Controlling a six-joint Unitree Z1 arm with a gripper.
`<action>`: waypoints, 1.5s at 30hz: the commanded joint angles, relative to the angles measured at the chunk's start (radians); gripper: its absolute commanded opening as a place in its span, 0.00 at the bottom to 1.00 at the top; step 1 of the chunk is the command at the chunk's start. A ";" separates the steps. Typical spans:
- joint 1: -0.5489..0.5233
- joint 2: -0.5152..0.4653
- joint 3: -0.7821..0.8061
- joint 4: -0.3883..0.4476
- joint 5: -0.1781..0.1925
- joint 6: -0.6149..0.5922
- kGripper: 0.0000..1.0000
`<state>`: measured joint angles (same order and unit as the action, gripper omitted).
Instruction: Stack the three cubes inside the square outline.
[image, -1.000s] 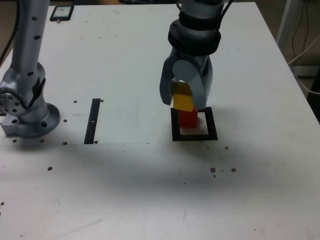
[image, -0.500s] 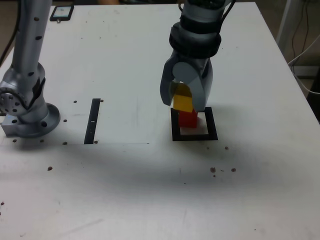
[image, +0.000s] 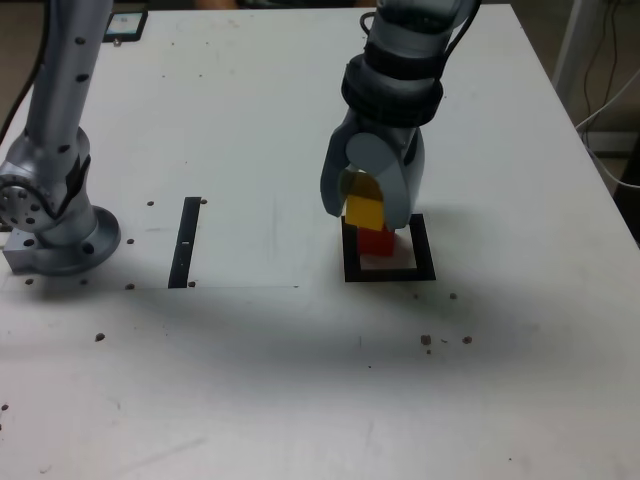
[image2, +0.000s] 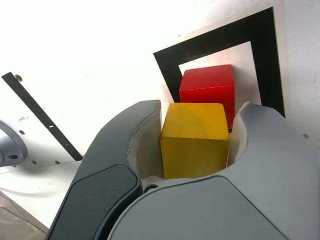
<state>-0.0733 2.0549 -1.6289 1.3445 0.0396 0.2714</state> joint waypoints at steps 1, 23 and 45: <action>0.001 -0.001 -0.004 -0.009 -0.002 0.004 0.73; 0.052 -0.109 0.009 -0.001 0.046 0.010 0.99; 0.421 0.043 -0.077 -0.036 0.157 0.192 0.99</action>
<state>0.3456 2.0864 -1.6983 1.3116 0.1965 0.4620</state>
